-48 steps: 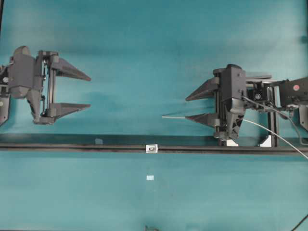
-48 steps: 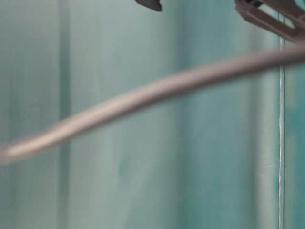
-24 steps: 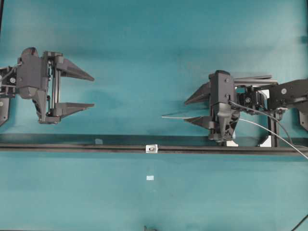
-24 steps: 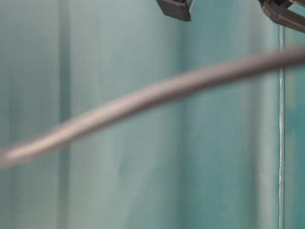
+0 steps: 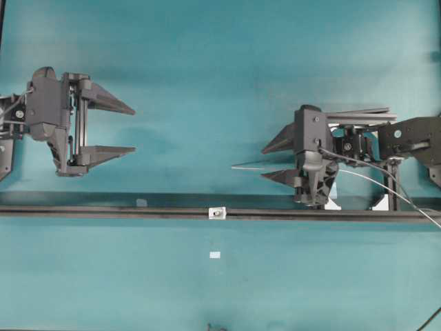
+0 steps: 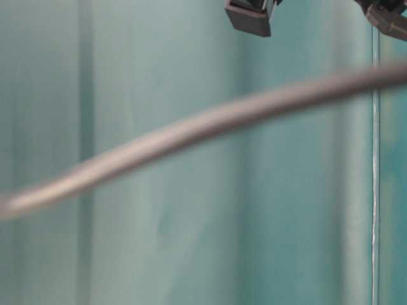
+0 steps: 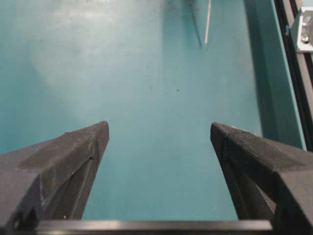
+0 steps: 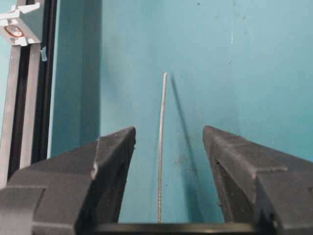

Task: Insert the wire through the hole in the metal fitting marked with a red label.
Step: 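Lower the open right gripper around the grey wire's free end, then close the right gripper on the wire and lift it from the fixture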

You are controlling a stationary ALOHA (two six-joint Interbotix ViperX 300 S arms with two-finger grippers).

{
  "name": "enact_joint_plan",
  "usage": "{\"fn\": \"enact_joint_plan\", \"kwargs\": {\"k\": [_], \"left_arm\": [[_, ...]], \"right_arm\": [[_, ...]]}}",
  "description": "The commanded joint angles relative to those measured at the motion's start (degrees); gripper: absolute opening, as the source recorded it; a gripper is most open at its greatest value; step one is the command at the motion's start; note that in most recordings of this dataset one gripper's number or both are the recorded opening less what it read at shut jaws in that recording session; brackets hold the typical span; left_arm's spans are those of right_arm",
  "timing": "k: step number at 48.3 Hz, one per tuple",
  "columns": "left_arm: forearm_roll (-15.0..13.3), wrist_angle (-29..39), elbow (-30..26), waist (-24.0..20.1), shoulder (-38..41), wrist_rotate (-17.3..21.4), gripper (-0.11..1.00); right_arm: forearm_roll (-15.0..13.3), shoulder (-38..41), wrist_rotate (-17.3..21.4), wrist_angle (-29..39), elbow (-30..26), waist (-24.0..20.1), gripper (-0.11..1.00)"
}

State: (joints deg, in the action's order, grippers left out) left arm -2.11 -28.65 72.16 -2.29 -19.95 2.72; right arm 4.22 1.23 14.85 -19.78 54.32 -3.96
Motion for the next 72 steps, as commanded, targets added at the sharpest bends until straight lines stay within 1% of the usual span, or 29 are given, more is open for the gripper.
{"fn": "enact_joint_plan", "kwargs": {"k": [1, 7, 38, 40, 45, 53, 57, 72], "left_arm": [[-0.2, -0.5, -0.9, -0.1, 0.3, -0.1, 0.71], [-0.2, -0.5, -1.1, -0.1, 1.3, -0.1, 0.71], [-0.1, -0.5, -2.0, -0.1, 2.4, -0.1, 0.71], [-0.2, -0.5, -2.0, -0.2, 2.4, -0.1, 0.71], [-0.1, -0.5, -2.1, -0.1, 2.4, -0.1, 0.71], [-0.2, -0.5, -2.0, -0.1, 2.4, -0.1, 0.71], [-0.1, -0.5, -2.0, -0.1, 2.4, -0.1, 0.71], [-0.1, -0.5, -2.0, -0.1, 2.4, -0.1, 0.71]], "right_arm": [[0.2, -0.5, 0.1, -0.2, -0.9, -0.3, 0.65], [0.1, -0.5, 0.1, -0.2, -0.7, -0.7, 0.62], [0.2, 1.2, 0.2, -0.5, -0.7, -0.8, 0.6], [0.2, 1.2, 0.2, -0.5, -0.7, -0.8, 0.58], [0.2, 1.2, 0.2, -0.5, -0.6, -0.8, 0.46], [0.2, 1.2, 0.2, -0.4, -0.5, -0.8, 0.2], [0.2, 1.2, 0.2, -0.3, -0.5, -0.8, 0.12], [0.2, 1.2, -0.1, -0.5, -0.4, -0.8, 0.01]]}}
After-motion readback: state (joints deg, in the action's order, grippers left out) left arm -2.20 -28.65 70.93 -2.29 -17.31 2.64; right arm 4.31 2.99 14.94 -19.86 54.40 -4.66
